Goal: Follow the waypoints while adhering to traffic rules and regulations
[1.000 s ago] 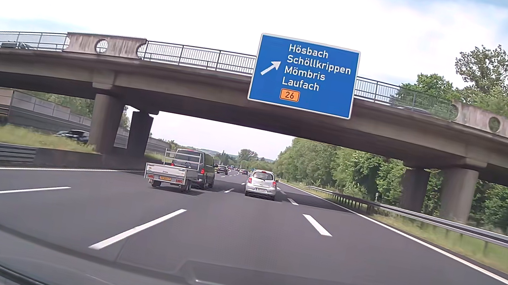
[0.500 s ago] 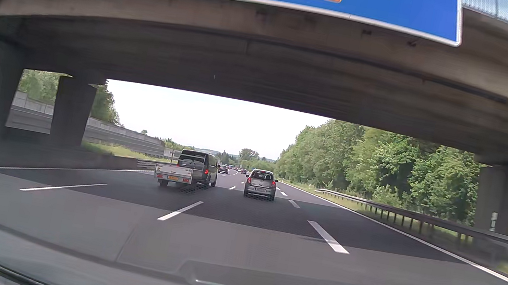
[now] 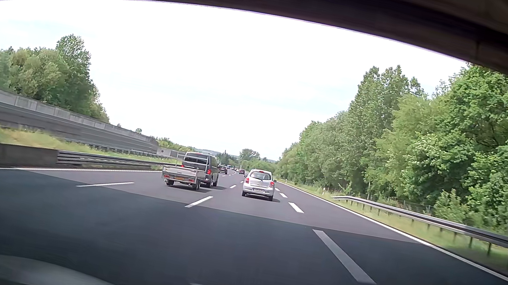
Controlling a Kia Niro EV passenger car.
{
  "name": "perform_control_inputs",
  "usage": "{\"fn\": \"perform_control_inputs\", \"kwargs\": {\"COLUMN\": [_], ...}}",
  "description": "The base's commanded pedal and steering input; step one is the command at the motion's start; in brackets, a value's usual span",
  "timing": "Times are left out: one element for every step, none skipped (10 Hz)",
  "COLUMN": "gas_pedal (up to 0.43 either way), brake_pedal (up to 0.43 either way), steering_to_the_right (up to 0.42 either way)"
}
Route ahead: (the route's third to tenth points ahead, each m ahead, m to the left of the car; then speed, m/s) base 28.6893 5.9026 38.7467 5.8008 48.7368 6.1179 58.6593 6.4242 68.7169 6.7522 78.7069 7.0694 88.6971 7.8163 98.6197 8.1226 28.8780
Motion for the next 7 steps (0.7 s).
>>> {"fn": "perform_control_inputs", "kwargs": {"gas_pedal": [0.220,0.220,0.220,0.220,0.220,0.220,0.220], "brake_pedal": [0.000,0.000,0.000,0.000,0.000,0.000,0.000], "steering_to_the_right": [-0.001,-0.002,-0.002,-0.002,-0.003,-0.002,-0.004]}}
